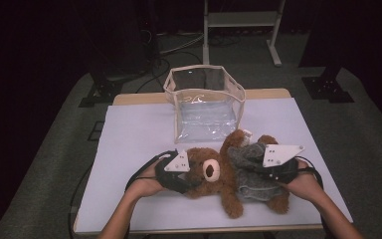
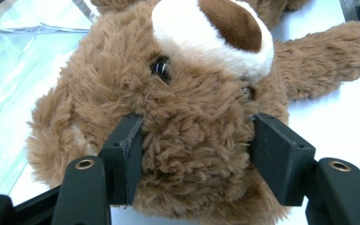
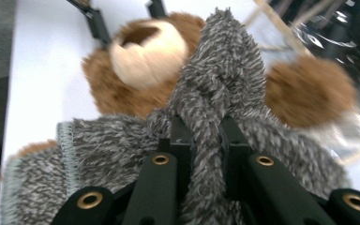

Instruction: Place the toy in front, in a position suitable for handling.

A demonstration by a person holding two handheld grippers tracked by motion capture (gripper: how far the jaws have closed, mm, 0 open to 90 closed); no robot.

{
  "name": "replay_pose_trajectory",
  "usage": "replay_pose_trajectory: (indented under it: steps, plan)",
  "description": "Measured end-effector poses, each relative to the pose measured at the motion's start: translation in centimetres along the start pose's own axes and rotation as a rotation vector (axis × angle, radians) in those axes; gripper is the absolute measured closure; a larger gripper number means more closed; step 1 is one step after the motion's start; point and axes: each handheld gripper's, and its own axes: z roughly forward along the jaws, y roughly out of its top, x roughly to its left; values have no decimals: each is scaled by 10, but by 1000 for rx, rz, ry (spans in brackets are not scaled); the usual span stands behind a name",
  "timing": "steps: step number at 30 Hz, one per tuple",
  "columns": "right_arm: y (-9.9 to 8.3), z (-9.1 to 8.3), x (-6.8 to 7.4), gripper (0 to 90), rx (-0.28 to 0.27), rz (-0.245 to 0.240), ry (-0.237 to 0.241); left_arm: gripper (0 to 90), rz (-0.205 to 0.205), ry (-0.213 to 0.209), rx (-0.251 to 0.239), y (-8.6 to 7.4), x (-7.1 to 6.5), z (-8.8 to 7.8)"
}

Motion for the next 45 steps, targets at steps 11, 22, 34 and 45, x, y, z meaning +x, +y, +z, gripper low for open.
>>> replay_pose_trajectory:
  steps: [11,22,34,45]
  plan:
    - [-16,1,2,789,-18,63,60,379,36,-9,-36,23,4,-17]
    - [17,11,4,789,-14,-16,61,379,79,-77,36,29,-3,-4]
    - [-14,-3,-27,789,26,101,19,366,92,-76,35,30,-4,-3]
    - [-28,-4,-13,796,-6,139,57,417,43,-58,-7,31,12,-18]
